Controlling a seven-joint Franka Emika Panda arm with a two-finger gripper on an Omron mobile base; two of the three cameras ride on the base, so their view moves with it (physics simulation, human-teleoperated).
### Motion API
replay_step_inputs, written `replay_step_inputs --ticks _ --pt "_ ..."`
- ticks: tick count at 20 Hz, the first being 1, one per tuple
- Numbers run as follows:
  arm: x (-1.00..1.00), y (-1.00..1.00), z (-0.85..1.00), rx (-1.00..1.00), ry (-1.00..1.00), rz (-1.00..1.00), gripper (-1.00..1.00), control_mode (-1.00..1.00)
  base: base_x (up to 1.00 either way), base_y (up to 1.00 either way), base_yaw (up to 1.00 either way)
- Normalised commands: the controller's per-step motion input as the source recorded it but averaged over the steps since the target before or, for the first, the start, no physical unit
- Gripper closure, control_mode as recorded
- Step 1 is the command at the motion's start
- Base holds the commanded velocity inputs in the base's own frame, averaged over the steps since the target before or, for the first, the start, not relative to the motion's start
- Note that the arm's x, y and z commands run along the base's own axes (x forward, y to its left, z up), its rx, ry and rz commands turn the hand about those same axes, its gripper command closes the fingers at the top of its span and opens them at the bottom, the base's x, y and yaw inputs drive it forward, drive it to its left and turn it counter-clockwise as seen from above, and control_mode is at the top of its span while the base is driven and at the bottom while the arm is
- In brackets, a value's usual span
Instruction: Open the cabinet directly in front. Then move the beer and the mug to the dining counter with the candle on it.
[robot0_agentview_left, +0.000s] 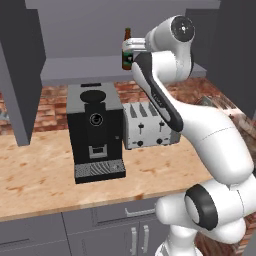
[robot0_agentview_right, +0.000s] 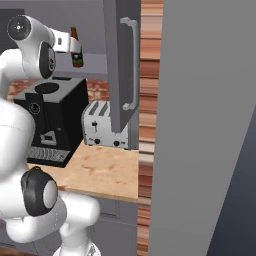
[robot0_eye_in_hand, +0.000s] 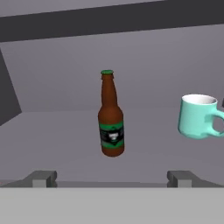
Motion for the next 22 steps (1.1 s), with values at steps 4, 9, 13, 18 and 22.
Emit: replay_step_inputs --ticks 4,9,13,18,22 --pt "0.33 0.01 0.00 0.00 0.00 0.00 -1.00 -1.00 0.00 0.00 0.00" --pt "0.31 0.00 0.00 0.00 0.00 0.00 -1.00 -1.00 0.00 0.00 0.00" --pt "0.27 0.02 0.00 0.00 0.00 0.00 -1.00 -1.00 0.00 0.00 0.00" --pt "0.26 0.02 0.00 0.00 0.00 0.00 -1.00 -1.00 0.00 0.00 0.00" --pt "0.27 0.01 0.00 0.00 0.00 0.00 -1.00 -1.00 0.00 0.00 0.00"
